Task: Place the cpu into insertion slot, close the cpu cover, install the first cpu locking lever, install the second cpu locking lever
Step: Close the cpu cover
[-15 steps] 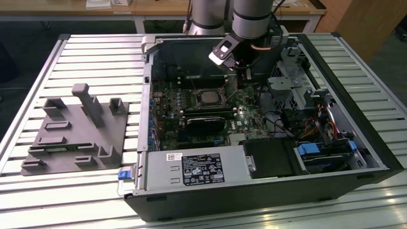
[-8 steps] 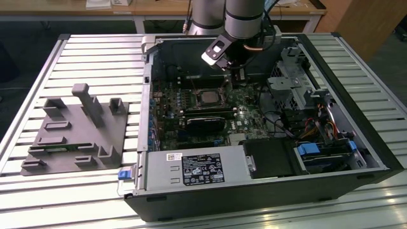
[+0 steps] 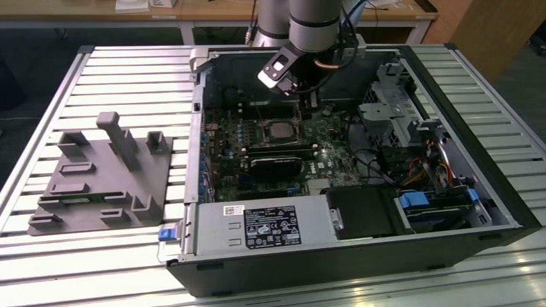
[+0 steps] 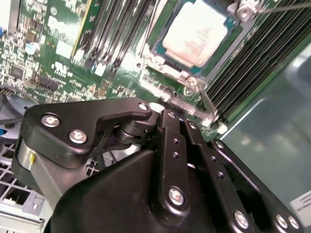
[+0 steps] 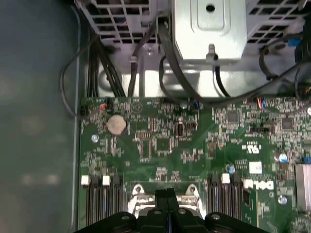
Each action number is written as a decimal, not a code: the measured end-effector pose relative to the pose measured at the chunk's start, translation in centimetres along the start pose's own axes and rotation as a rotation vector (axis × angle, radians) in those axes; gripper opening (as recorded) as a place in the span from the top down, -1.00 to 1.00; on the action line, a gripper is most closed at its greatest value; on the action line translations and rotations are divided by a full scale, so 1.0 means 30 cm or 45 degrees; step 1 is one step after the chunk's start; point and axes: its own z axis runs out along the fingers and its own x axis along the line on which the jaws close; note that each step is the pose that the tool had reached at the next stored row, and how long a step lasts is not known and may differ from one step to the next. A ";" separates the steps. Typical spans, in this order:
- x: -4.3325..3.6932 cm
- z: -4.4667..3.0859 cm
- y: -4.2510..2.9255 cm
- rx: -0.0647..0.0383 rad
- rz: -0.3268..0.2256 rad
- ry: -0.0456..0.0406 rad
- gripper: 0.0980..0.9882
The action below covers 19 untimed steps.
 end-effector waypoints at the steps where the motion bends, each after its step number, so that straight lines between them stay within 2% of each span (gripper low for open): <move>1: 0.000 -0.001 -0.006 0.000 0.000 0.000 0.98; 9: 0.000 0.000 -0.014 0.000 0.000 0.000 0.98; 15: -0.001 0.009 -0.041 0.001 0.000 0.000 0.98; 19: -0.002 0.022 -0.060 0.006 0.000 0.000 0.98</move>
